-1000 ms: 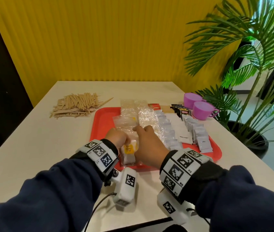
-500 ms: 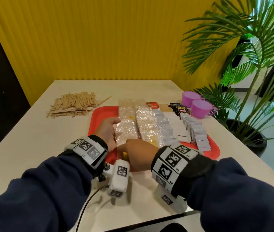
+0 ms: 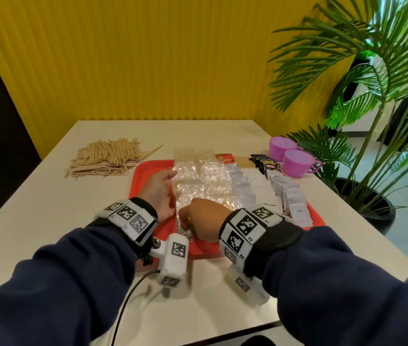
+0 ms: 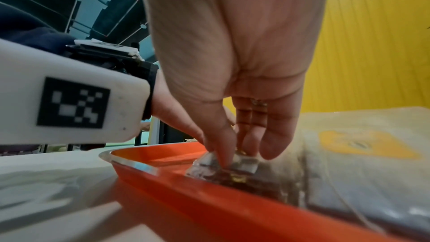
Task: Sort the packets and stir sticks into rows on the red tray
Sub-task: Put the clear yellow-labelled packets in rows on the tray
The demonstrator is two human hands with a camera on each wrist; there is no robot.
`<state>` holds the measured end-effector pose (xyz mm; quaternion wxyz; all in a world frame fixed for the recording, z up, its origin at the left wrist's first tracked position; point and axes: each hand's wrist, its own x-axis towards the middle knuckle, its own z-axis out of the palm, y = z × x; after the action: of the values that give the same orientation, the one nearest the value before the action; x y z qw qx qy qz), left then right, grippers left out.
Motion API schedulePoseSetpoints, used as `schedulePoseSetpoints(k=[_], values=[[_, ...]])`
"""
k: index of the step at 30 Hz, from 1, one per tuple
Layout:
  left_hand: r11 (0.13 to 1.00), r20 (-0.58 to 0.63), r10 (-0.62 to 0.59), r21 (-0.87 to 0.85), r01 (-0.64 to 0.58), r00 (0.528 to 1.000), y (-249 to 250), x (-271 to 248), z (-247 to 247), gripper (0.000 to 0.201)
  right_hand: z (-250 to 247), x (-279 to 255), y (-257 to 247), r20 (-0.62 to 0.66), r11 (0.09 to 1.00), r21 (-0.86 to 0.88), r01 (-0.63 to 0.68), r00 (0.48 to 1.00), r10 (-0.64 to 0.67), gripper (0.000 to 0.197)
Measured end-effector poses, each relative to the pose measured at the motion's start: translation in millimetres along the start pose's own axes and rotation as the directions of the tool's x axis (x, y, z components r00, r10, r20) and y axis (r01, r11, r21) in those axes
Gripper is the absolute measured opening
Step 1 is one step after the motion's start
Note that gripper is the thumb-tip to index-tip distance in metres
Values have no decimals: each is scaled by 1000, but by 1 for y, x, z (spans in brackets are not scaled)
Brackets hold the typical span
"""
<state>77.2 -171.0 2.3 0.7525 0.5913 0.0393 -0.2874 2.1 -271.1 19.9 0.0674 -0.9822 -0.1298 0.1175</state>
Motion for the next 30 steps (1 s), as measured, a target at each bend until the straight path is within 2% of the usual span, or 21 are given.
schedulePoseSetpoints(k=[3, 7, 10, 14, 16, 18, 21, 26, 30], values=[[1000, -14, 7, 2, -7, 1000, 0, 2, -1, 36, 0, 3, 0, -5, 1000, 23, -8, 1000, 8, 27], [999, -20, 36, 27, -35, 999, -4, 8, -4, 43, -5, 6, 8, -48, 992, 116, -48, 997, 54, 35], [999, -49, 48, 12, -47, 998, -6, 12, -6, 26, -6, 9, 21, -114, 977, 182, -110, 985, 132, 43], [994, -63, 109, 10, -109, 992, -5, 20, -5, 36, 0, 10, 26, -62, 985, 59, -160, 985, 163, 80], [990, -55, 140, 35, -138, 989, -2, 24, -4, 47, 3, 10, 23, -46, 986, -50, -161, 986, 159, 90], [986, -53, 159, 64, -155, 986, 3, 27, -3, 57, 7, 13, 20, -50, 982, -111, -151, 988, 147, 89], [981, -59, 172, 101, -166, 983, 11, 34, -2, 61, 14, 18, 19, -50, 979, -144, -144, 989, 138, 82], [971, -3, 27, 237, -26, 1000, 15, 48, -1, 71, 17, 21, 19, -44, 982, -146, -116, 993, 110, 73], [974, 0, -6, 228, 6, 1000, 16, 53, -5, 77, 11, 20, 22, -35, 991, -92, -93, 995, 90, 82]])
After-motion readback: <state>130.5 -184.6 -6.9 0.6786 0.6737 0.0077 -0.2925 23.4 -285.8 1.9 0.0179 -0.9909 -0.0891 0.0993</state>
